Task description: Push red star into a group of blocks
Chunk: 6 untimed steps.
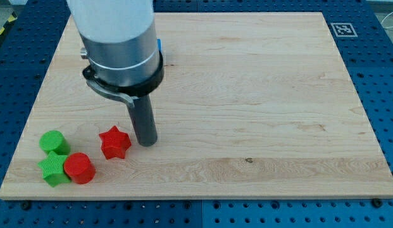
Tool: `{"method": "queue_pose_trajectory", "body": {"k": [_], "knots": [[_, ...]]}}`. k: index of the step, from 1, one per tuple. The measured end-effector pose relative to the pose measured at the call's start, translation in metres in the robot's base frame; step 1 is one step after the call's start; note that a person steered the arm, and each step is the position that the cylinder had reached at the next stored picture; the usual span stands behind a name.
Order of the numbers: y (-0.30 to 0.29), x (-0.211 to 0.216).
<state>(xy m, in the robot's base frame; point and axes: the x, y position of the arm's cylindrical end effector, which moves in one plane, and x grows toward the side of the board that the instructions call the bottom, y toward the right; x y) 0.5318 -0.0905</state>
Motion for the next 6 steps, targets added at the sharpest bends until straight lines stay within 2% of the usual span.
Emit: {"method": "queue_pose_trajectory", "body": {"k": [4, 5, 6], "knots": [[-0.041, -0.002], [-0.038, -0.002], [-0.009, -0.001]]}}
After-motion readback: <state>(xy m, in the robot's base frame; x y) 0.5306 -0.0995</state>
